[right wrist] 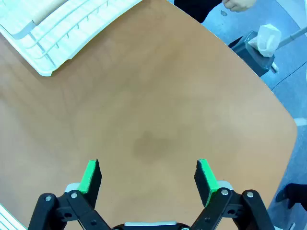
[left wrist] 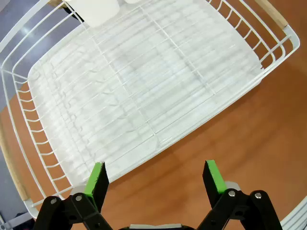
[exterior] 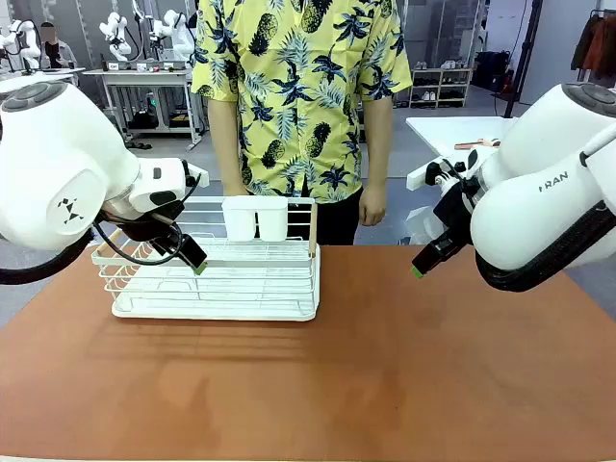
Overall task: Clean the table.
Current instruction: Pick up the Lint Roller when the human hands it over.
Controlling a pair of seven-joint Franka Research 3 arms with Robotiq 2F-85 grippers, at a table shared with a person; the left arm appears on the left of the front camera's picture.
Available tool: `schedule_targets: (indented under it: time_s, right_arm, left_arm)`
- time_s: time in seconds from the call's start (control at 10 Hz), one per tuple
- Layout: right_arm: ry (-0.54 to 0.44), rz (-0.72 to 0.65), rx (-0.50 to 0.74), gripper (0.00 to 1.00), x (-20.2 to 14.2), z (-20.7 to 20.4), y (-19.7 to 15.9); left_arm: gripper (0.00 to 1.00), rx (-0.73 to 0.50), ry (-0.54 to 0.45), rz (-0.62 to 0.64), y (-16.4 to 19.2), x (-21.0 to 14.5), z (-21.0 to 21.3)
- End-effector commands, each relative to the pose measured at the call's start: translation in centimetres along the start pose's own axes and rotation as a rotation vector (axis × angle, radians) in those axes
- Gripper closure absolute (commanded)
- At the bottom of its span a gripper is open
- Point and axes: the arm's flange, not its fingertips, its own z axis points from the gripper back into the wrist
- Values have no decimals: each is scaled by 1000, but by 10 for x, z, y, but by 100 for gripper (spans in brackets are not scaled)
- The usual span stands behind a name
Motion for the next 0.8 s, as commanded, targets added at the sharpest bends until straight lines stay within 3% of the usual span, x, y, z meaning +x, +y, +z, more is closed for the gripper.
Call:
schedule_targets:
  time_s: [0.0, 0.7]
  right_arm:
    - [0, 0, 0, 0, 0, 0, 0]
    - [0, 0, 0, 0, 0, 0, 0]
  left_arm:
    - [0, 0, 0, 0, 0, 0, 0]
    - [0, 0, 0, 0, 0, 0, 0]
